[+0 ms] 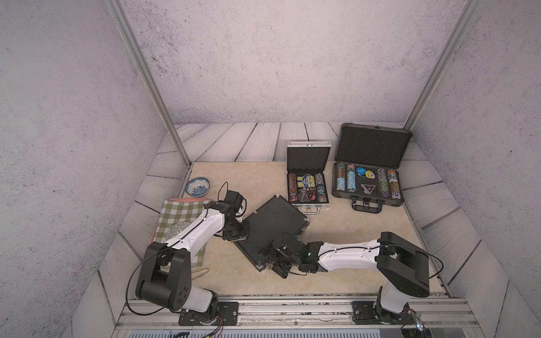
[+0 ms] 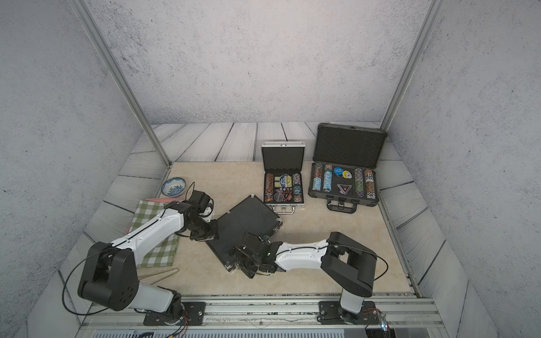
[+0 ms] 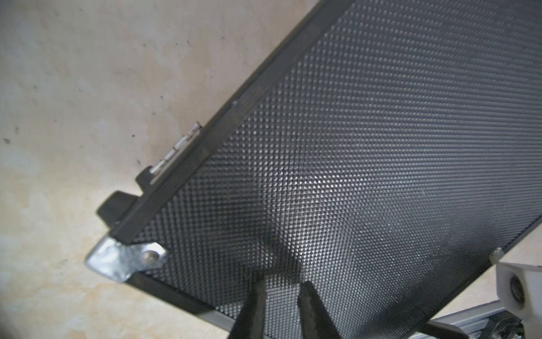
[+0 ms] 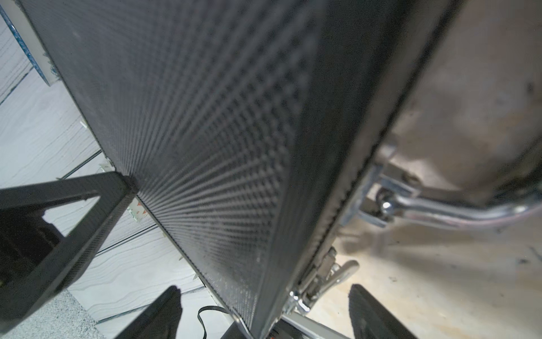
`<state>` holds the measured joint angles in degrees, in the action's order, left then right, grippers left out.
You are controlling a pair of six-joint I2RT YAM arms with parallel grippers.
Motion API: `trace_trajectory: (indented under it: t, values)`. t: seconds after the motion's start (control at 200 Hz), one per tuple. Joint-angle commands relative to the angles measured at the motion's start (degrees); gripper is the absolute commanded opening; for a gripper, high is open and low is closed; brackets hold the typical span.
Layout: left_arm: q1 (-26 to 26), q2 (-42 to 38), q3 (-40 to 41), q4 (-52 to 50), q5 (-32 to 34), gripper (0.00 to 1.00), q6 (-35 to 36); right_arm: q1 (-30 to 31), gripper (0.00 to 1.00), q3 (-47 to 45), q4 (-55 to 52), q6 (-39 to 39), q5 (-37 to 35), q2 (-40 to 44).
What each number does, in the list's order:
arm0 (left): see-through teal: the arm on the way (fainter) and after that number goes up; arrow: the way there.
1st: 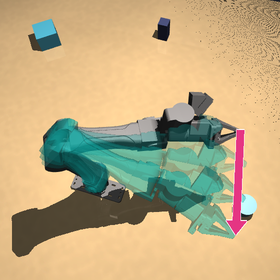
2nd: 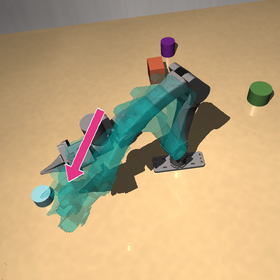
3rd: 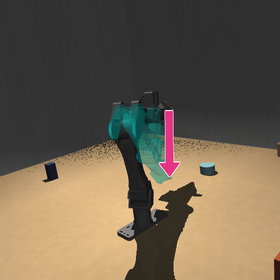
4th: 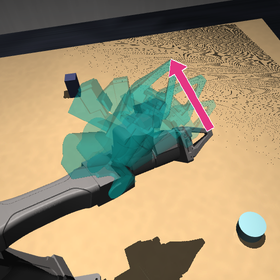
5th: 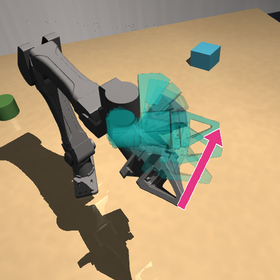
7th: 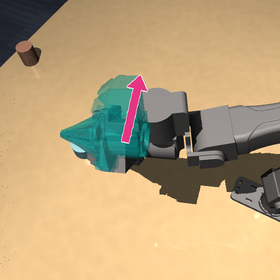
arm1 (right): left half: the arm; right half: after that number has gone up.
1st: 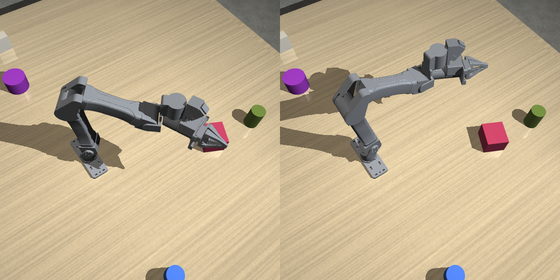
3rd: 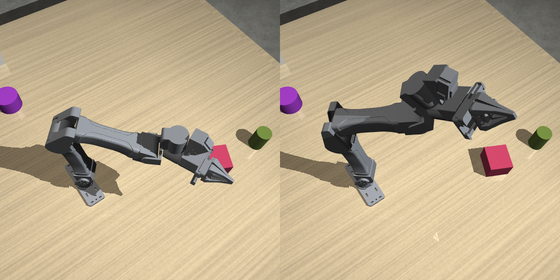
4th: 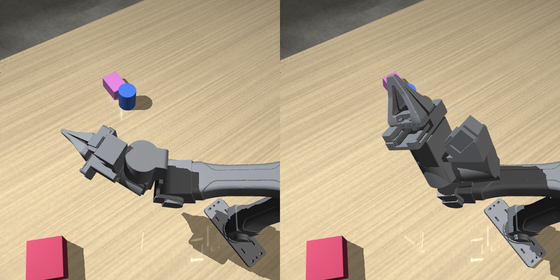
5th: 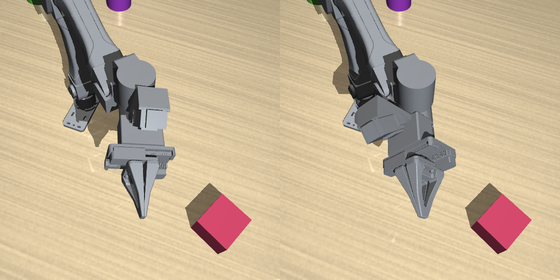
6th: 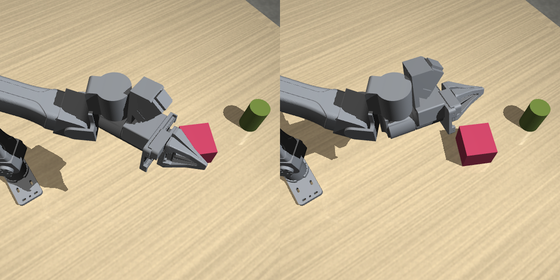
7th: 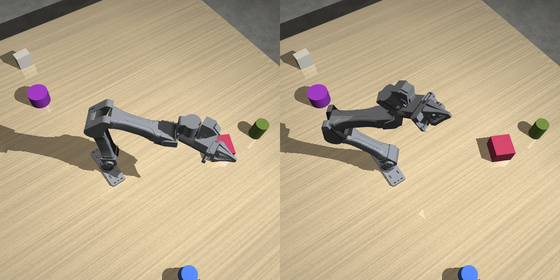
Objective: Close the poker set cases
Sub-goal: Fasten the fastener on the poker set case.
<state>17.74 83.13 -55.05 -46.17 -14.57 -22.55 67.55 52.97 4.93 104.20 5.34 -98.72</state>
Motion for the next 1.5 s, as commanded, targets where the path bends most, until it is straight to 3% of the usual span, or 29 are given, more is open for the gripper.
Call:
trace_trajectory:
  t: [0.0,0.776,1.211,1.496]
  values:
    - [-0.41,0.87,2.23,-0.72,2.88,0.25,0.06,0.13,0.9,0.38,0.34,3.84,-0.31,-2.68]
    - [-0.41,0.45,2.55,-0.55,2.62,0.22,-0.04,-0.65,0.85,-4.8,4.94,2.86,-2.0,-6.52]
    - [-0.16,0.37,3.0,-0.49,2.34,0.19,-0.31,-0.66,0.81,0.47,-0.18,0.03,-3.06,-5.03]
    - [0.01,0.71,3.01,-0.23,1.83,0.18,-0.31,-1.02,0.76,-1.03,6.15,1.29,-2.24,-10.02]
